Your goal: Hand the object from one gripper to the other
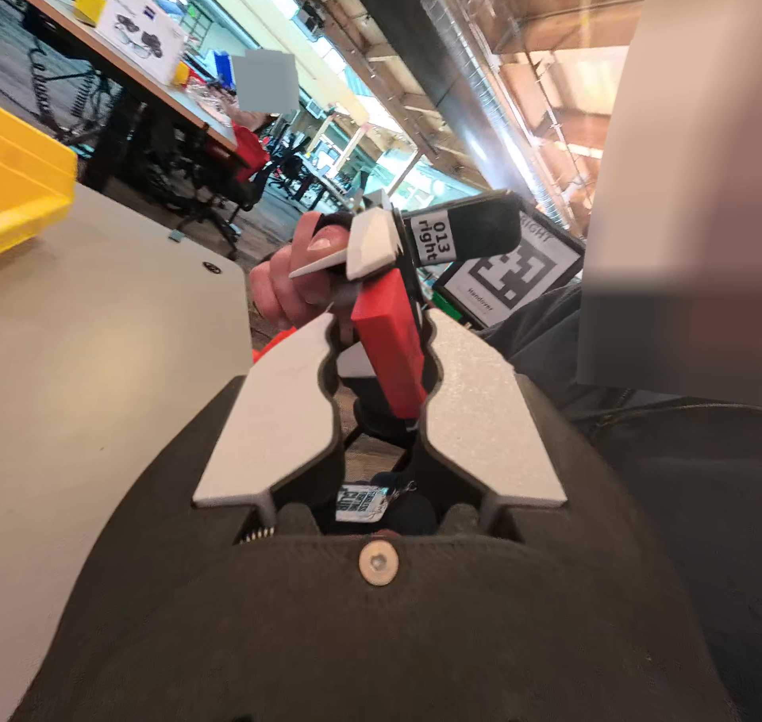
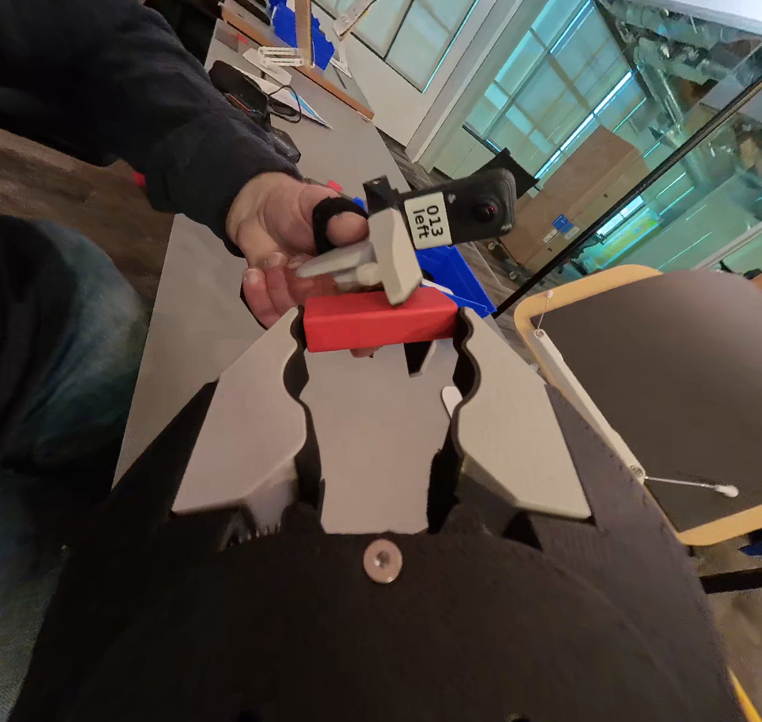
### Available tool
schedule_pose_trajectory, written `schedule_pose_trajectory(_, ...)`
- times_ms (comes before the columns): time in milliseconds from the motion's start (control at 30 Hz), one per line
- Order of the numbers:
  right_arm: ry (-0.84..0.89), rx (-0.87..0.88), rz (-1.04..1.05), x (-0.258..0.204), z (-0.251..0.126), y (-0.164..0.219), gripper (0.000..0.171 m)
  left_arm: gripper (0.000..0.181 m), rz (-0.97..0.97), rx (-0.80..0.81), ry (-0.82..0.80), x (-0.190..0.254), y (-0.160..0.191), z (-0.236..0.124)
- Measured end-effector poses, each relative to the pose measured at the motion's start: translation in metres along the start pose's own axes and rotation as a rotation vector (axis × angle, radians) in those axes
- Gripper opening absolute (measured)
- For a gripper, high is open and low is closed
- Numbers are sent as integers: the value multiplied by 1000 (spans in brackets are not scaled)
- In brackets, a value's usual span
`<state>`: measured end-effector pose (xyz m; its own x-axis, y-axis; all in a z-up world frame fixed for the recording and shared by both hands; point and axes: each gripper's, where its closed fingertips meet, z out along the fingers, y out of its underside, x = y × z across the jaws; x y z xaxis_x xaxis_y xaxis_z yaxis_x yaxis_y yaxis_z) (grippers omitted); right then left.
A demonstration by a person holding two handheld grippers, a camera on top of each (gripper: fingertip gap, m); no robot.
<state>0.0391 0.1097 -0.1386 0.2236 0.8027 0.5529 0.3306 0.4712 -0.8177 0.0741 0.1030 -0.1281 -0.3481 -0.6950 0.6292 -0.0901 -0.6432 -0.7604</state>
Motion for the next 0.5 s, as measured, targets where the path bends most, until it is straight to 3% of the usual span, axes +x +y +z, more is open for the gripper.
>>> schedule_pose_trajectory(67,9,-33,-46,-1,0,2,69,23,0,10,34,4,-2,1)
schedule_pose_trajectory(233,28,-30,-32,2,-1,3,70,18,68,21,-16,4,-4,2)
schedule_pose_trajectory(400,11,22,149,11,-9,7,77,17,431,-54,-248,0,-15,-4)
schedule_pose_trajectory(500,-30,116,437,23,-15,9,79,17,742,-119,-405,1,-28,-9)
